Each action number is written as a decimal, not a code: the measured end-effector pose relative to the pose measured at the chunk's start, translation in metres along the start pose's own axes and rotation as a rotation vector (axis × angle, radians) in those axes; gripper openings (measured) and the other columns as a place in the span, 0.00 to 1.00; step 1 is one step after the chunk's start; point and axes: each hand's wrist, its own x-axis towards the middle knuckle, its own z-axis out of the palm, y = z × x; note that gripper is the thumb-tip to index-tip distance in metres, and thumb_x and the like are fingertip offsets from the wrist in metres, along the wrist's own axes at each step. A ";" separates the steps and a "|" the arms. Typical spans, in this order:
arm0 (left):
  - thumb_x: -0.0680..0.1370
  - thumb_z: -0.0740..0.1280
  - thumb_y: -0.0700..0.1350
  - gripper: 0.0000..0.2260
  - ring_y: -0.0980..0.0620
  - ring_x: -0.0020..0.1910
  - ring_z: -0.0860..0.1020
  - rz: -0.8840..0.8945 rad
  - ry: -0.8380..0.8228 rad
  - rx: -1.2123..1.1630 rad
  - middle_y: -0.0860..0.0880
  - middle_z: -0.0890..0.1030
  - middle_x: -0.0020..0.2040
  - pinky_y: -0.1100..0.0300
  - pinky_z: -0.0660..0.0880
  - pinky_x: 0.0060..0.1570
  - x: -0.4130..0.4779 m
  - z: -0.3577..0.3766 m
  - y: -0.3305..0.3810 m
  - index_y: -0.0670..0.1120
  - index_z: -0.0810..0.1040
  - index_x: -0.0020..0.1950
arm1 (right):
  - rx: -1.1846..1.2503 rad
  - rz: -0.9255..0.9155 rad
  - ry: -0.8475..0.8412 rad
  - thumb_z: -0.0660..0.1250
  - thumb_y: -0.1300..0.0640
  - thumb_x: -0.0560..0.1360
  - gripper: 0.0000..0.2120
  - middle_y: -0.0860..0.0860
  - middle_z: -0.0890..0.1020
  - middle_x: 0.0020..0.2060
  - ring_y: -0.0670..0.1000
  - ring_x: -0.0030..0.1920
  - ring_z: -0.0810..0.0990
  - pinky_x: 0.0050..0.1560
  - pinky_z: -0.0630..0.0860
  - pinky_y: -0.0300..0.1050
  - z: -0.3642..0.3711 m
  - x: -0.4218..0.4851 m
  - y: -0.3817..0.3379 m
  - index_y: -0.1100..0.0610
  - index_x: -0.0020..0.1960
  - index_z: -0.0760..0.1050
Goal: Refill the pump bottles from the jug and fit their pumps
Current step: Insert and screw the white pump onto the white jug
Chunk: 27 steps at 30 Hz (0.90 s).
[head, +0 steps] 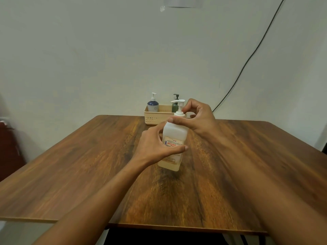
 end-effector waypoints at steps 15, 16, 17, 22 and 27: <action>0.63 0.76 0.71 0.35 0.65 0.46 0.84 0.019 0.031 -0.001 0.59 0.85 0.51 0.67 0.82 0.44 0.005 -0.009 0.010 0.57 0.78 0.66 | 0.040 0.035 -0.153 0.84 0.47 0.66 0.12 0.47 0.88 0.46 0.44 0.46 0.86 0.50 0.83 0.45 -0.018 0.011 -0.012 0.48 0.45 0.85; 0.63 0.75 0.72 0.35 0.64 0.46 0.84 0.015 0.031 0.002 0.59 0.85 0.51 0.67 0.82 0.44 0.006 -0.008 0.011 0.57 0.78 0.65 | 0.034 0.019 -0.112 0.85 0.47 0.65 0.15 0.47 0.87 0.42 0.43 0.42 0.83 0.45 0.82 0.42 -0.013 0.009 -0.011 0.49 0.43 0.82; 0.64 0.75 0.71 0.34 0.64 0.46 0.84 0.012 0.030 0.004 0.59 0.85 0.51 0.67 0.82 0.44 0.006 -0.007 0.012 0.57 0.78 0.65 | 0.021 0.003 -0.074 0.85 0.48 0.65 0.17 0.47 0.84 0.40 0.41 0.38 0.81 0.41 0.80 0.38 -0.007 0.006 -0.009 0.50 0.42 0.78; 0.63 0.75 0.71 0.34 0.61 0.48 0.84 0.000 0.029 0.000 0.57 0.85 0.53 0.62 0.83 0.47 0.004 -0.003 0.010 0.57 0.78 0.64 | -0.044 0.007 0.035 0.84 0.42 0.63 0.25 0.51 0.82 0.41 0.43 0.38 0.78 0.38 0.80 0.36 0.007 -0.001 -0.001 0.54 0.45 0.73; 0.63 0.76 0.70 0.36 0.61 0.48 0.84 -0.016 0.025 -0.024 0.56 0.86 0.52 0.59 0.84 0.49 0.005 -0.007 0.011 0.53 0.79 0.66 | 0.090 0.080 -0.101 0.80 0.41 0.68 0.27 0.51 0.86 0.56 0.48 0.57 0.85 0.53 0.83 0.45 -0.003 0.005 -0.003 0.53 0.60 0.78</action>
